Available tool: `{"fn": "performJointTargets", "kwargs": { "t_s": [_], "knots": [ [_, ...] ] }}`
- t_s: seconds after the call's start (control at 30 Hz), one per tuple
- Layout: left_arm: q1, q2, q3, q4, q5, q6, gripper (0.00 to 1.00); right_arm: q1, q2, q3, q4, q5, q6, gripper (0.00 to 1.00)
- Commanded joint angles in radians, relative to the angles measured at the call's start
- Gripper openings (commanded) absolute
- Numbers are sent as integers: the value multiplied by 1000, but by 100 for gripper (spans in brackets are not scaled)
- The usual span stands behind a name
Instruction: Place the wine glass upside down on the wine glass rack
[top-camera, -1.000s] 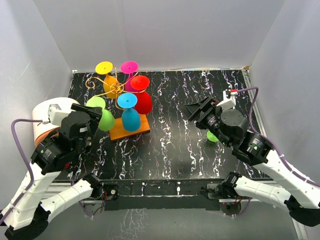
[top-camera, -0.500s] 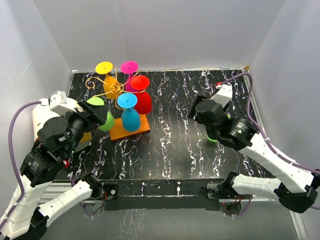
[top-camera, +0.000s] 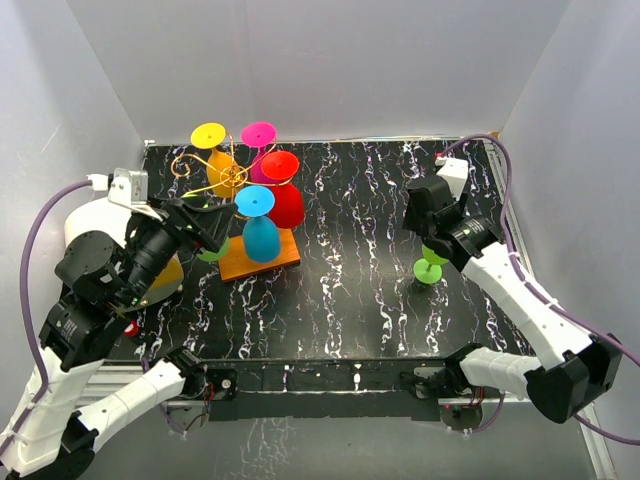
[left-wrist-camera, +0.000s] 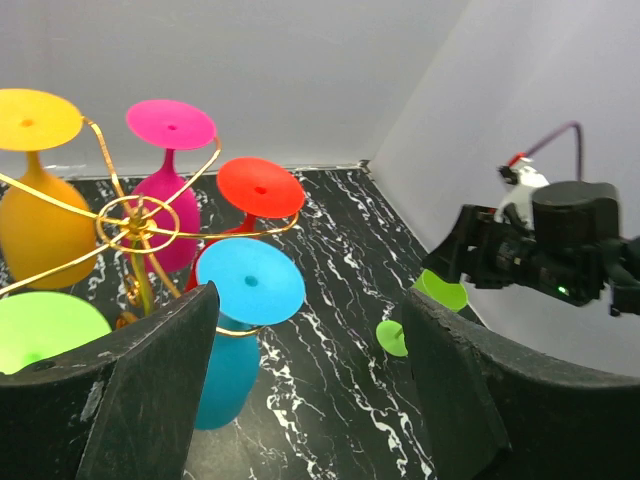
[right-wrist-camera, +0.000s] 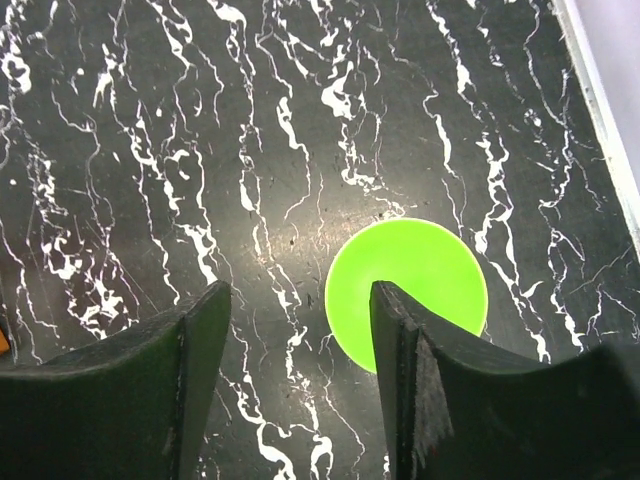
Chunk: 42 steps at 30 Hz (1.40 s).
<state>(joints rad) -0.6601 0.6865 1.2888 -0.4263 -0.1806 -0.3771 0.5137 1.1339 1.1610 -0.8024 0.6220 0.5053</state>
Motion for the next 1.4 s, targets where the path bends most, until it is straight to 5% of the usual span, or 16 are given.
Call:
{"fn": "performJointTargets", "kwargs": {
  "t_s": [0.0, 0.27, 0.67, 0.77, 0.93, 1.37],
  "knots": [
    [1, 29, 30, 63, 120, 69, 73, -57, 42, -23, 59, -114, -54, 54],
    [1, 30, 41, 78, 162, 96, 77, -113, 83, -69, 40, -172, -22, 48],
    [0, 32, 21, 102, 168, 82, 86, -116, 94, -99, 62, -147, -45, 1],
    [1, 30, -1, 119, 206, 77, 98, -116, 81, -78, 60, -154, -57, 0],
    [1, 37, -26, 161, 251, 41, 99, -116, -8, -25, 123, -216, -94, 0],
    [0, 191, -29, 473, 510, -221, 98, -117, -306, 5, 685, -524, -47, 0]
  ]
}}
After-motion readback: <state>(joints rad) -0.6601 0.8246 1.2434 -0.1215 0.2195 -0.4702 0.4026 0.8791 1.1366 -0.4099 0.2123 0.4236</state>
